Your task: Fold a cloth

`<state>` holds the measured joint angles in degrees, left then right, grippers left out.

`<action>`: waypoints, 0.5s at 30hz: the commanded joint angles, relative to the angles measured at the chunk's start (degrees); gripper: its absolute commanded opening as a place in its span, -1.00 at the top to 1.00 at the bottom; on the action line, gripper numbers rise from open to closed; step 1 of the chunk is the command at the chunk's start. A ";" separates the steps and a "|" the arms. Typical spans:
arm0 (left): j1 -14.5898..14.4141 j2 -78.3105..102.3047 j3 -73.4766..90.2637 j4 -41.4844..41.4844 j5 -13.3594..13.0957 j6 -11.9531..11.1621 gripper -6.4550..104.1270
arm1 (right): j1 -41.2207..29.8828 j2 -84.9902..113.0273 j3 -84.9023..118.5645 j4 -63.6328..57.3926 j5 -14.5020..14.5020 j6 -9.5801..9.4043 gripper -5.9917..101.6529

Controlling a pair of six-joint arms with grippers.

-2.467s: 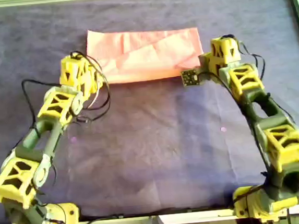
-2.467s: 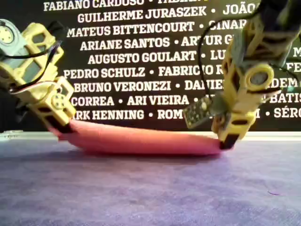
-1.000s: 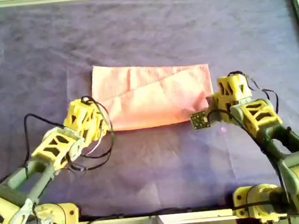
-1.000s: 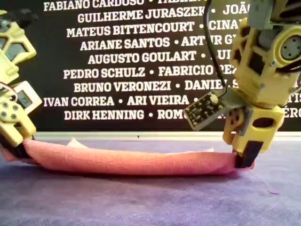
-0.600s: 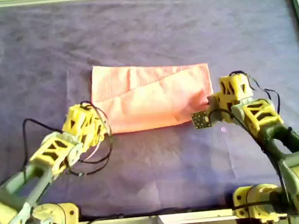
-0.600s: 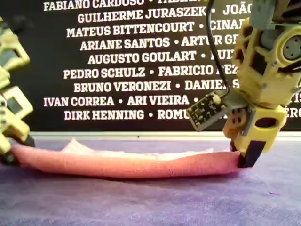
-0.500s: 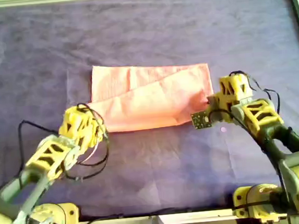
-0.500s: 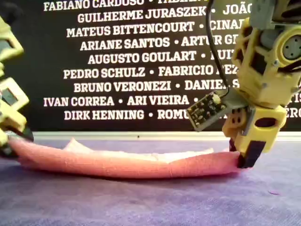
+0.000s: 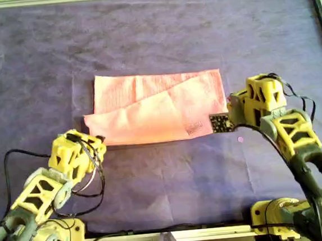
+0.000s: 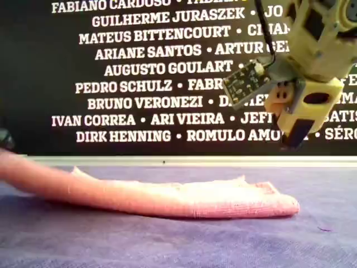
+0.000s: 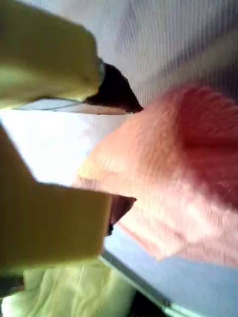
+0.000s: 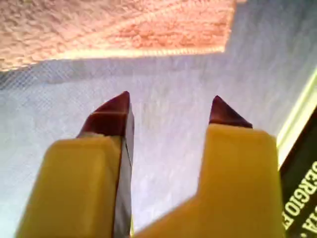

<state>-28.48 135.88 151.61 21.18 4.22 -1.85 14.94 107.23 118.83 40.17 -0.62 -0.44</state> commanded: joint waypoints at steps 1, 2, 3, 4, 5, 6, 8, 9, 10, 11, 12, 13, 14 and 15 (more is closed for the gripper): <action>-0.53 2.29 0.97 -0.35 -0.35 0.26 -0.17 | -0.18 4.92 3.69 1.23 0.35 -0.09 -0.29; -0.53 2.29 1.76 -0.35 -0.35 0.26 -0.17 | -0.18 5.71 5.80 1.14 0.35 -0.09 -0.29; -0.53 2.29 2.37 -0.35 -0.35 0.26 -0.17 | -0.18 6.24 7.56 1.14 0.35 -0.09 -0.29; -0.53 1.93 2.99 -0.35 -0.35 0.26 -0.17 | -0.18 6.59 8.79 1.14 0.35 -0.09 -0.29; -0.53 1.58 3.52 -0.35 -0.35 0.26 -0.17 | -0.18 7.21 9.84 1.14 0.35 -0.09 -0.29; -0.53 2.02 4.04 -0.35 -0.35 0.26 -0.17 | -0.18 8.09 10.99 1.14 0.35 -0.09 -0.29; -0.53 2.29 4.48 -0.35 -0.44 0.26 -0.17 | -0.18 10.63 12.66 1.23 0.44 -0.09 -0.29; -0.53 2.29 4.48 -0.35 -0.44 0.26 -0.17 | -0.18 12.39 13.71 1.58 0.44 -0.09 -0.29; -0.44 2.37 4.39 -0.35 -0.53 0.26 -0.18 | -0.18 14.94 14.85 2.29 0.44 -0.09 -0.29; -0.18 2.37 4.22 -0.35 -1.05 0.26 -0.18 | -0.18 18.02 16.00 3.16 0.44 -0.09 -0.29; 0.62 2.64 4.04 -0.35 -2.02 0.26 -0.18 | -0.18 20.57 16.96 4.13 0.44 -0.09 -0.29; 1.58 3.25 3.78 -0.35 -3.60 0.35 -0.18 | -0.18 23.73 18.02 5.10 0.44 -0.09 -0.29; 2.64 4.04 3.78 -0.35 -5.45 0.35 -0.18 | -0.18 26.98 18.98 5.89 0.44 -0.09 -0.29; 3.87 5.10 3.60 -0.35 -7.91 0.35 -0.18 | -0.18 29.88 19.86 6.42 0.44 -0.09 -0.29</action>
<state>-27.51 137.64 156.88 21.18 0.44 -1.85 14.85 127.79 138.60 44.38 -0.44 -0.44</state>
